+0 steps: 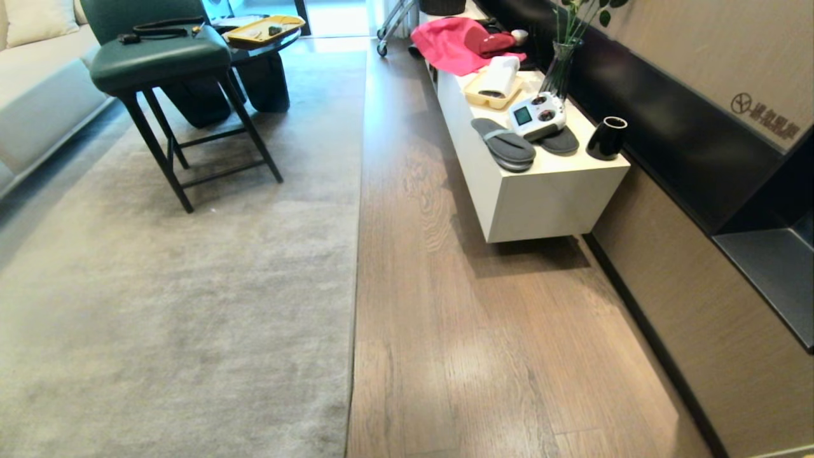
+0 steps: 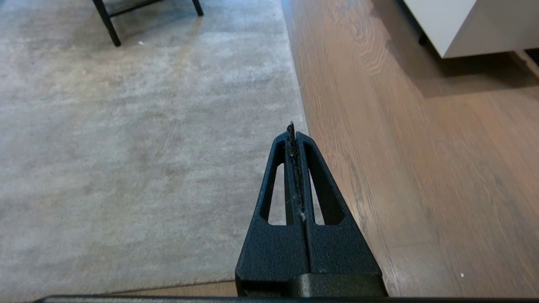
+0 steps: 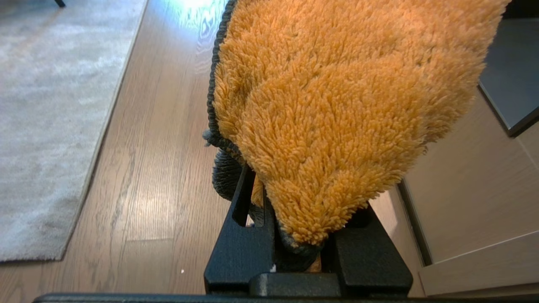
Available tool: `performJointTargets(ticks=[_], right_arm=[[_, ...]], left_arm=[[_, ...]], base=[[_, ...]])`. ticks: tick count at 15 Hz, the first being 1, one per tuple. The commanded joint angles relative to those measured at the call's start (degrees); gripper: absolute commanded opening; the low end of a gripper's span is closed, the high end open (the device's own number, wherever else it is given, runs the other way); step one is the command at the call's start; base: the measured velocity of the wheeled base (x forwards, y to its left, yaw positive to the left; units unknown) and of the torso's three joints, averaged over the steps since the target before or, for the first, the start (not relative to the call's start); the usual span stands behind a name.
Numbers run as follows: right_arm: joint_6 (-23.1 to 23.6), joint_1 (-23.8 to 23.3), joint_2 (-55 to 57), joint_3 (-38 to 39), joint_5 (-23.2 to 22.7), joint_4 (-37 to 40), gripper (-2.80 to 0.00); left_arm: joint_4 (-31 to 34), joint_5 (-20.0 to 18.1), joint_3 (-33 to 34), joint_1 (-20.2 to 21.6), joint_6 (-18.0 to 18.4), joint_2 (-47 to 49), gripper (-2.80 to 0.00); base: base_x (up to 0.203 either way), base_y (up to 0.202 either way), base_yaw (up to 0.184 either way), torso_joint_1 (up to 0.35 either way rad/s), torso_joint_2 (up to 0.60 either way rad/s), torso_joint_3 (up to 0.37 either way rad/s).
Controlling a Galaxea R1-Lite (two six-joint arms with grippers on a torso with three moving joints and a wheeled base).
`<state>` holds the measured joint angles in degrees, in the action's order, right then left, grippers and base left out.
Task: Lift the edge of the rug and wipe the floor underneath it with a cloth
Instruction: Put down the rag
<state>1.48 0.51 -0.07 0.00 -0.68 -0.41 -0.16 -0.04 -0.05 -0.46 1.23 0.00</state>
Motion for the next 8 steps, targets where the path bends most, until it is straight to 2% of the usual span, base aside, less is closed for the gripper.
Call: performJointTargets(ticks=[1,8], right_arm=[[0.11,0.02,0.07,0.0,-0.02,-0.02,-2.8],[0.02,0.02,0.07,0.0,-0.02,-0.02,-2.8]], left_arm=[[-0.02,0.04,0.01,0.02,0.0,0.0,-2.8],[-0.06,-0.04,0.01,0.02,-0.08,0.0,-2.8]], base=[[0.0,0.0,0.0,0.007,0.01,-0.19],[0.0,0.0,0.0,0.006,0.0,-0.198]])
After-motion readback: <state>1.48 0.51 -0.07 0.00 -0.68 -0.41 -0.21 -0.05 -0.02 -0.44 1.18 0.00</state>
